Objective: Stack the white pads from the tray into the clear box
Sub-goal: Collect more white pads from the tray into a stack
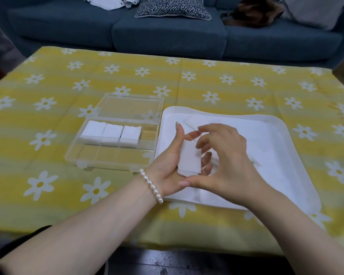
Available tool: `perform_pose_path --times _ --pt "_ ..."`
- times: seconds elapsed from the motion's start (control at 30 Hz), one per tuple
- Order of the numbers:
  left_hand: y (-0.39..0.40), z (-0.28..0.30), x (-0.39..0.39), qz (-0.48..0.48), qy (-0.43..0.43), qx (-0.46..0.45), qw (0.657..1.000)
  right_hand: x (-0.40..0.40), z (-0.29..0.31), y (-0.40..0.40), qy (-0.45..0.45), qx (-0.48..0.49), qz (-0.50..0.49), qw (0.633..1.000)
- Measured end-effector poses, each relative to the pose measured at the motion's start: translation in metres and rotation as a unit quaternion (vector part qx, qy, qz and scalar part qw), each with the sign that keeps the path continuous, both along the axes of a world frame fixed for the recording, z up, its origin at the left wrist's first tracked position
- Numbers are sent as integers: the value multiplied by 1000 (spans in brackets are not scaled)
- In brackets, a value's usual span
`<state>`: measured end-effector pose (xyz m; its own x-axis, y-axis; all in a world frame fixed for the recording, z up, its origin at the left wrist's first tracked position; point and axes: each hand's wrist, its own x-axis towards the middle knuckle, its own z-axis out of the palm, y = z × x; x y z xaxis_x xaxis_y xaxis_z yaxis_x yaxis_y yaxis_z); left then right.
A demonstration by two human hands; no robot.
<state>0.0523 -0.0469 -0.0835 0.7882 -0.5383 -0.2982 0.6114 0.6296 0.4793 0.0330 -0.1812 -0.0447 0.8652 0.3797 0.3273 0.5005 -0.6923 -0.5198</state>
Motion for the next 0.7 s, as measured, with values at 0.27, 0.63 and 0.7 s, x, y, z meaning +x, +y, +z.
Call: perform_pose_path --times 0.27,0.63,0.7 --pt "-6 0 -7 -108 -87 -14 990 3 -4 -8 88 -88 28 992" --pt "-8 2 -10 -114 -60 23 991 -1 5 -9 172 -79 67 980" --pt "-9 0 -11 -114 -54 50 991 -2 2 -7 163 -101 57 980"
